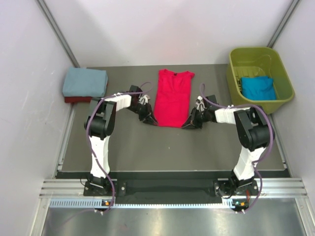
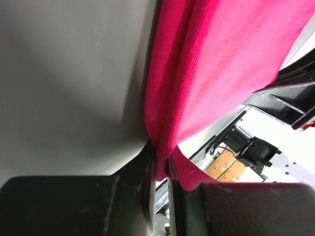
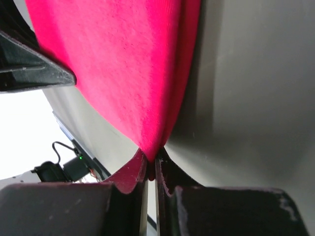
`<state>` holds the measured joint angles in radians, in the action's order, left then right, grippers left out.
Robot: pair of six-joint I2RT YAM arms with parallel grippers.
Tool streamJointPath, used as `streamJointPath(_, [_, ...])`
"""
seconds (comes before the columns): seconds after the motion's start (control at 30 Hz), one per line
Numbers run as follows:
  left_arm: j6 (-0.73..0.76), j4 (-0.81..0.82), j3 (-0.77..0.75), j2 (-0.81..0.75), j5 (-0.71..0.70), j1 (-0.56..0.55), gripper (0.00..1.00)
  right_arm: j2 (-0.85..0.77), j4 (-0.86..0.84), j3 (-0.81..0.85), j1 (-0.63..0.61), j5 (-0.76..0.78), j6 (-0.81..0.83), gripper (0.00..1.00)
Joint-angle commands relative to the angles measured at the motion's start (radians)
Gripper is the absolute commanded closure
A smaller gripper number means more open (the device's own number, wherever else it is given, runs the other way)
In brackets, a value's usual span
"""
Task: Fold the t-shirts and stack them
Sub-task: Fold the tshirt
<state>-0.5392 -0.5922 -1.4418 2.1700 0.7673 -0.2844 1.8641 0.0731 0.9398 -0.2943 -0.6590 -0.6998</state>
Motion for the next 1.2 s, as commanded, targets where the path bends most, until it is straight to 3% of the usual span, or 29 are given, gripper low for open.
streamJointPath(0.0, [0.045,-0.031,0.043,-0.064,-0.034,-0.006,1.00,-0.110,0.013,-0.024,0.009,0.004,0.036,1.00])
streamJointPath(0.33, [0.122,-0.077,0.086,-0.254,-0.014,-0.021,1.00,-0.359,0.111,-0.061,0.012,-0.039,0.151,1.00])
streamJointPath(0.77, [0.134,-0.075,0.164,-0.573,-0.063,-0.127,1.00,-0.615,0.303,-0.047,0.014,-0.019,0.255,1.00])
streamJointPath(0.93, [0.143,-0.070,0.129,-0.547,-0.080,-0.125,1.00,-0.603,0.231,-0.030,0.020,-0.011,0.241,1.00])
streamJointPath(1.17, [0.180,-0.072,-0.012,-0.349,-0.109,-0.111,1.00,-0.456,0.114,0.010,0.046,-0.005,0.220,1.00])
